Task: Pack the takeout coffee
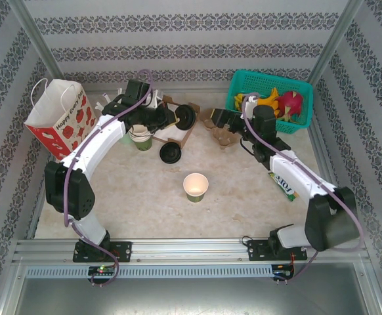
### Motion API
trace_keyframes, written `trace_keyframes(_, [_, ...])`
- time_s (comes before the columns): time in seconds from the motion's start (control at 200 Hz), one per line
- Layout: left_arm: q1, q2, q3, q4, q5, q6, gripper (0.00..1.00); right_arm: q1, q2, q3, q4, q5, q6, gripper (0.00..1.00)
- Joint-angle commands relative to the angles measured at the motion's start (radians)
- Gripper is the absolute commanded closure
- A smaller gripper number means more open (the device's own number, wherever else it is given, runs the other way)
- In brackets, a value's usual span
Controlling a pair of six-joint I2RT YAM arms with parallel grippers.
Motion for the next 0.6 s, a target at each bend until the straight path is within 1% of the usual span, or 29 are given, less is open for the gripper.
trace_keyframes(0.0, [-0.033,-0.056,0.031,-0.197,-0.058,0.18,1.0,0.032,-0.094,0.03,-0.391,0.17,-0.112,0.02])
trace_keyframes(0.08, [-0.056,-0.074,0.03,-0.258,-0.074,0.251,1.0,0.063,-0.166,0.006,-0.47,0.211,-0.144,0.02])
trace_keyframes(0.155, [-0.092,-0.091,0.031,-0.31,-0.097,0.314,1.0,0.087,-0.232,-0.026,-0.521,0.216,-0.154,0.02])
trace_keyframes(0.275, [-0.152,-0.125,0.017,-0.35,-0.133,0.385,1.0,0.096,-0.325,-0.099,-0.565,0.158,-0.174,0.02])
trace_keyframes(0.415, [-0.196,-0.163,-0.015,-0.367,-0.112,0.383,1.0,0.108,-0.432,-0.195,-0.548,0.089,-0.152,0.02])
trace_keyframes(0.525, [-0.217,-0.153,-0.013,-0.425,-0.097,0.373,1.0,0.11,-0.498,-0.254,-0.544,0.077,-0.071,0.02])
trace_keyframes(0.595, [-0.246,-0.147,-0.016,-0.44,-0.108,0.352,1.0,0.109,-0.516,-0.292,-0.523,0.01,-0.03,0.02])
